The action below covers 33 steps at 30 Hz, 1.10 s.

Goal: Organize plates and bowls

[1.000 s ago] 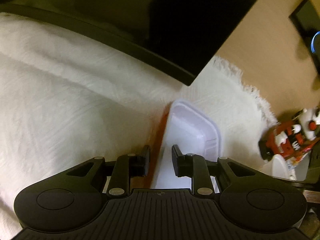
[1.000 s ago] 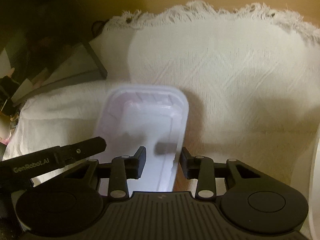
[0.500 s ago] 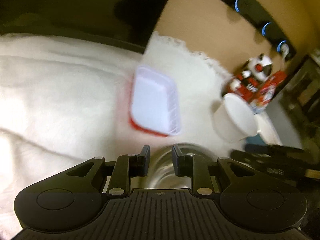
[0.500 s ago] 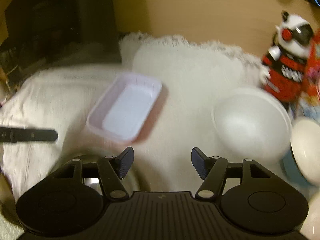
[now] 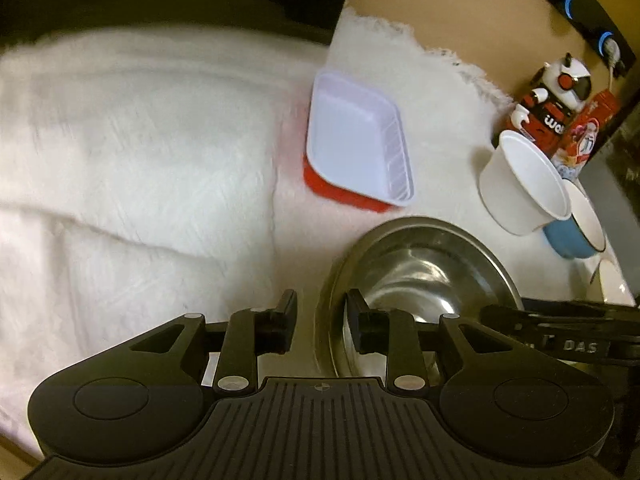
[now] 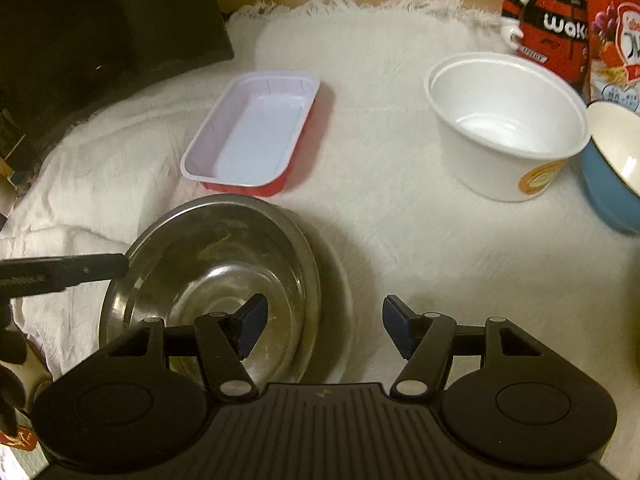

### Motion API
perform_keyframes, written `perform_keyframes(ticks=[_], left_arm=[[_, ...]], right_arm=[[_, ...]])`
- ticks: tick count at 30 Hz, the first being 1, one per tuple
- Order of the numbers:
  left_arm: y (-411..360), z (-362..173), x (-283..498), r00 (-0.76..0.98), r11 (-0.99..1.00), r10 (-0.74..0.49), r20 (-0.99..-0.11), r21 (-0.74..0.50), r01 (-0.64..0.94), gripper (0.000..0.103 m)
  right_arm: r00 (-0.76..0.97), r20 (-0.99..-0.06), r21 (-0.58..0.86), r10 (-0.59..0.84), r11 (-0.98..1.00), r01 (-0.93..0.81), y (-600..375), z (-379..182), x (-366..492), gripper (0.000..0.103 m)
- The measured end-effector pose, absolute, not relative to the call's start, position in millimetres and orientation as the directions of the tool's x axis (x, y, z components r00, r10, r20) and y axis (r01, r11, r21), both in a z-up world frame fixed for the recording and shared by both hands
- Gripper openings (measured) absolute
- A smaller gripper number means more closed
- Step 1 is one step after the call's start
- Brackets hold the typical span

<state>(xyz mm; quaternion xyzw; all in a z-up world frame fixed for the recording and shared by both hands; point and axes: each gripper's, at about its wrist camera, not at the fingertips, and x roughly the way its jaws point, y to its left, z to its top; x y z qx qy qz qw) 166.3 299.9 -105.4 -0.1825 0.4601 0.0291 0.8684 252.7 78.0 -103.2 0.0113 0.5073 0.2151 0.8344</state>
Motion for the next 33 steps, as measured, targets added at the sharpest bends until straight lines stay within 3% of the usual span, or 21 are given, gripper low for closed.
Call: perform_keyframes(ticks=[5,14,19,33], left_arm=[[299,-129,170,0.545,0.901,-0.183,-0.818,-0.361,-0.24,0.029],[288,-140,185,0.499,0.888,-0.175,-0.849,-0.355,-0.292,0.033],[274,-132,199,0.508,0.899,-0.195,-0.839,-0.36,-0.249,0.041],[249,-147,225,0.49,0.889,-0.27,-0.829,-0.41,-0.203,0.041]], right_arm=[[0.312,-0.879,0.262,0.361,0.912,-0.316,85,-126,261,0.063],[0.268,-0.878,0.29,0.397,0.886,-0.363,88,-129,264,0.045],[0.339,-0.861,0.231,0.379,0.886,-0.403,79,-112,262,0.045],[0.375,-0.853,0.247,0.362,0.915,-0.32,35,-108,274,0.045]])
